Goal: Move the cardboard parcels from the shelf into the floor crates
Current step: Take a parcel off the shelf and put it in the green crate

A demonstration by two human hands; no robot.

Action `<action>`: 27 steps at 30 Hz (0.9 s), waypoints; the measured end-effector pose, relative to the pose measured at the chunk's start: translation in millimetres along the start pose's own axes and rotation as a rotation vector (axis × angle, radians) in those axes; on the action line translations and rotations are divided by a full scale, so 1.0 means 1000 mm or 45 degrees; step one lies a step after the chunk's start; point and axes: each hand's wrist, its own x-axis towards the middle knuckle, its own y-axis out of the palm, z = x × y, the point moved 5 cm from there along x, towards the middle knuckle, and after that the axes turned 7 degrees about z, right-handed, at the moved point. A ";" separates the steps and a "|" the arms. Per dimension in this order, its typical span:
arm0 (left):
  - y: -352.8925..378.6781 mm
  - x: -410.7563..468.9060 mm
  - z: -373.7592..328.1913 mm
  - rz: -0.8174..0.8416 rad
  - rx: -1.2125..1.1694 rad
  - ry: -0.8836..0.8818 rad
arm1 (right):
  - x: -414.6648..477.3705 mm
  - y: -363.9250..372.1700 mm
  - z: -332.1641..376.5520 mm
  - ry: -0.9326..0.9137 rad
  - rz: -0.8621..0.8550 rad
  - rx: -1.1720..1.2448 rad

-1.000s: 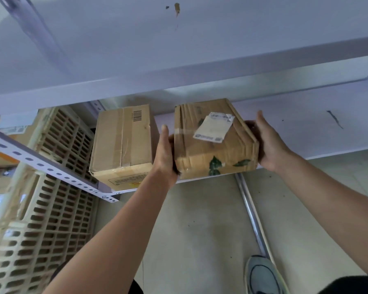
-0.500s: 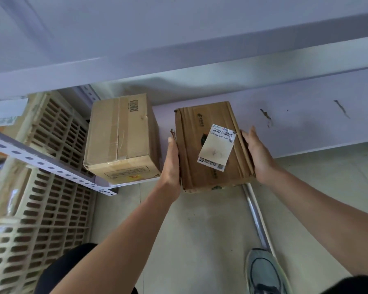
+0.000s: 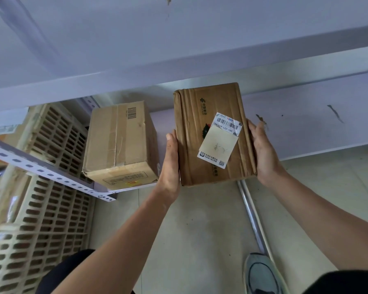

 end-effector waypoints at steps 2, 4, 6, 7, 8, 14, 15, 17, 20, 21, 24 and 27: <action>0.004 -0.001 -0.006 -0.012 0.022 -0.056 | -0.002 0.000 0.005 0.011 -0.004 -0.022; 0.007 -0.007 -0.009 -0.028 0.016 -0.126 | -0.009 0.001 0.010 0.047 -0.014 -0.011; 0.010 -0.015 -0.013 -0.070 0.038 -0.194 | -0.021 0.002 0.016 0.100 -0.053 0.005; 0.014 -0.021 -0.017 -0.085 0.046 -0.214 | -0.028 0.004 0.020 0.123 -0.055 0.012; 0.018 -0.030 -0.022 -0.102 0.055 -0.233 | -0.037 0.007 0.024 0.150 -0.046 0.017; 0.041 -0.095 -0.058 -0.106 -0.005 -0.394 | -0.105 0.028 0.063 0.340 -0.059 0.027; 0.046 -0.111 -0.067 -0.092 -0.020 -0.432 | -0.117 0.034 0.073 0.372 -0.061 0.025; 0.057 -0.144 -0.087 -0.068 -0.065 -0.457 | -0.144 0.050 0.096 0.417 -0.046 -0.004; 0.067 -0.192 -0.123 -0.081 -0.093 -0.480 | -0.189 0.073 0.133 0.461 -0.052 -0.012; 0.071 -0.210 -0.135 -0.093 -0.088 -0.512 | -0.204 0.081 0.145 0.472 -0.051 -0.018; 0.078 -0.258 -0.180 -0.173 -0.050 -0.527 | -0.244 0.110 0.187 0.510 -0.023 -0.035; 0.095 -0.301 -0.232 -0.207 -0.067 -0.536 | -0.280 0.139 0.236 0.526 0.013 -0.028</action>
